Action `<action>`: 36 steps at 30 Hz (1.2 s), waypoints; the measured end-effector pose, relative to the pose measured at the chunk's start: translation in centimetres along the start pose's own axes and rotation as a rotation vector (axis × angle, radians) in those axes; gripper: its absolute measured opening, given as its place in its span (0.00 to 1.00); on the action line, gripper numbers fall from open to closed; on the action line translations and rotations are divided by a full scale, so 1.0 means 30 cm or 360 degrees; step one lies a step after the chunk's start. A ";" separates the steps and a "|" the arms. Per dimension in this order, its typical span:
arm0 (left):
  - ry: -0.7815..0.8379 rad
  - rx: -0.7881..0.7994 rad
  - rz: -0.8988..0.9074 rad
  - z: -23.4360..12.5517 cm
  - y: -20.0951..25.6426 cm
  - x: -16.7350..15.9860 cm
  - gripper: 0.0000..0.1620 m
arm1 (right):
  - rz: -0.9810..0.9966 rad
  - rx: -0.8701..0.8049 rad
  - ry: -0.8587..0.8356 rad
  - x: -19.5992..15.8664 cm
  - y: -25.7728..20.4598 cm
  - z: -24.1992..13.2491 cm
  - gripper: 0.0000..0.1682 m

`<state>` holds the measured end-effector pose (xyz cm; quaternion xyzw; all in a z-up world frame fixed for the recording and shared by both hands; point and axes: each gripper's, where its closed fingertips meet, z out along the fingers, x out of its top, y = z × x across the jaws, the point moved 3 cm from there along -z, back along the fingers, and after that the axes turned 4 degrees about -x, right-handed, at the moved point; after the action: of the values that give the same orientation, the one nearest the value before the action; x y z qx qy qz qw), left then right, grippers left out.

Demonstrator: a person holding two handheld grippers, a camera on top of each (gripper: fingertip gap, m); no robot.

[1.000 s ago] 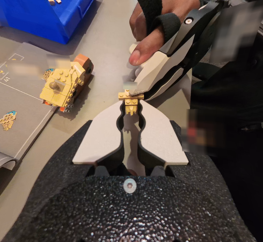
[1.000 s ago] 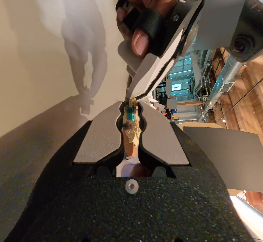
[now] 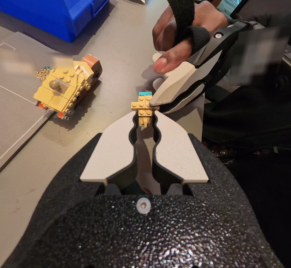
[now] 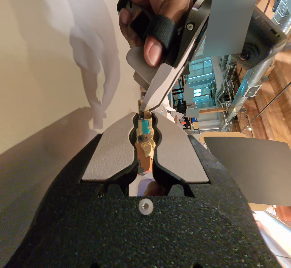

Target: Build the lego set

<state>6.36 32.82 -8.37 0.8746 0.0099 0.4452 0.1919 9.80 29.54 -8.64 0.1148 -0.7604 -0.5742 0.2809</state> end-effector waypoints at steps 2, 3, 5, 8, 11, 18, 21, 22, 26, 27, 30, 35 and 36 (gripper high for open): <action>-0.0001 -0.0011 -0.0001 0.000 0.005 0.000 0.10 | 0.0018 0.0028 0.0017 0.003 0.003 -0.004 0.09; 0.0003 -0.0011 0.0002 -0.001 0.005 0.001 0.10 | 0.0011 0.0030 0.0017 0.003 0.004 -0.004 0.09; -0.0015 -0.0014 0.0009 0.003 0.006 -0.002 0.10 | 0.0010 0.0062 0.0017 0.004 0.002 -0.005 0.09; -0.0016 -0.0031 0.0003 0.008 0.006 -0.004 0.10 | 0.0019 0.0093 0.0023 0.002 0.000 -0.008 0.09; -0.0006 -0.0021 -0.0002 0.014 -0.004 -0.007 0.10 | 0.0025 0.0091 0.0005 -0.008 -0.004 -0.004 0.09; 0.0002 0.0013 -0.0001 0.025 -0.031 -0.018 0.10 | 0.0128 0.0027 -0.0047 -0.049 -0.012 0.003 0.14; 0.0001 0.0010 -0.0002 0.023 -0.033 -0.019 0.10 | 0.0110 0.0014 -0.0056 -0.056 -0.010 0.002 0.14; -0.0001 0.0006 0.0002 0.024 -0.032 -0.018 0.10 | 0.0089 0.0008 -0.0059 -0.056 -0.010 0.004 0.14; -0.0004 0.0011 0.0037 0.025 -0.027 -0.015 0.10 | -0.0017 -0.0004 -0.0091 -0.060 -0.017 0.016 0.11; 0.0000 0.0020 0.0048 0.024 -0.027 -0.014 0.10 | -0.0034 -0.0007 -0.0096 -0.060 -0.017 0.016 0.10; 0.0019 0.0031 0.0060 0.021 -0.022 -0.012 0.10 | -0.0046 -0.0008 -0.0101 -0.059 -0.014 0.014 0.10; 0.0036 0.0040 0.0086 0.013 -0.016 -0.008 0.10 | -0.0089 -0.0023 -0.0105 -0.053 -0.006 0.013 0.09; 0.0041 0.0039 0.0090 0.011 -0.015 -0.007 0.10 | -0.0105 -0.0029 -0.0107 -0.051 -0.004 0.012 0.09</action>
<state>6.57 33.09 -8.86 0.8710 -0.0070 0.4614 0.1684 10.83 30.56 -9.29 0.1178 -0.7600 -0.5935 0.2373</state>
